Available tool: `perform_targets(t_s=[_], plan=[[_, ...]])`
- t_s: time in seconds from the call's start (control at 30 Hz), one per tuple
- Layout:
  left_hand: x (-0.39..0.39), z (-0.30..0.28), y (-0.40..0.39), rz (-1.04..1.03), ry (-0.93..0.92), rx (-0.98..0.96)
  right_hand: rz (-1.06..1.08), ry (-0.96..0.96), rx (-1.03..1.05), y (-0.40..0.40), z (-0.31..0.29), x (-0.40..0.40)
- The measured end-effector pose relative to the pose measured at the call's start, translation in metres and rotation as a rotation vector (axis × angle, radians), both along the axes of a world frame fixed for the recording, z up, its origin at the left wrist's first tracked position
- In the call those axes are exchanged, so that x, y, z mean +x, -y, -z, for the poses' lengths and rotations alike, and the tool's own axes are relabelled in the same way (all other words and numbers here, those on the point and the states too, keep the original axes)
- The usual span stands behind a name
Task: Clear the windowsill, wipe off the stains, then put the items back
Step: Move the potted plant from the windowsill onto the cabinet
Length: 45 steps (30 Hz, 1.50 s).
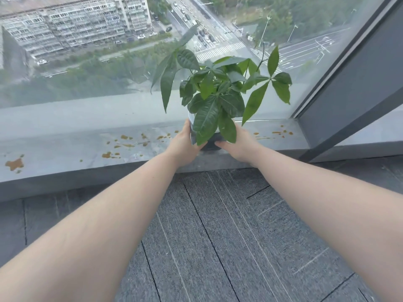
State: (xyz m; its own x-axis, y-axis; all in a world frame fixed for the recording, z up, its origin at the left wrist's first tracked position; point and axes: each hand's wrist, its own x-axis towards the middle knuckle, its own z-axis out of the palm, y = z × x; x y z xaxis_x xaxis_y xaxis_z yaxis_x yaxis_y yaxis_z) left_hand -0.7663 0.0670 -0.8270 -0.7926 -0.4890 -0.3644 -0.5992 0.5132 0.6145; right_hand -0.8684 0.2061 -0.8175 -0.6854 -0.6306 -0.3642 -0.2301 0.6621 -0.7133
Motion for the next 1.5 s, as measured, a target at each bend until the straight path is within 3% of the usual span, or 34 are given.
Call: perform_targets(t_s=[0.2, 0.43, 0.57, 0.77, 1.1, 1.27, 1.5], plan=[[0.016, -0.031, -0.006, -0.036, -0.059, 0.028, 0.019, 0.070, -0.077, -0.001, -0.033, 0.014], [0.054, -0.136, -0.002, -0.078, -0.131, 0.110, 0.046, 0.115, -0.161, -0.003, -0.142, 0.045], [0.070, -0.222, 0.006, -0.150, -0.195, 0.161, 0.063, 0.109, -0.211, 0.004, -0.237, 0.063], [0.090, -0.396, 0.012, -0.218, -0.319, 0.235, 0.096, 0.090, -0.260, 0.015, -0.399, 0.084], [0.152, -0.679, 0.032, -0.204, -0.495, 0.213, 0.083, -0.109, -0.391, 0.030, -0.683, 0.153], [0.203, -0.773, 0.035, -0.207, -0.544, 0.150, 0.037, -0.172, -0.461, 0.029, -0.784, 0.201], [0.301, -0.848, -0.002, -0.369, -0.596, 0.076, -0.095, -0.216, -0.500, 0.010, -0.857, 0.276]])
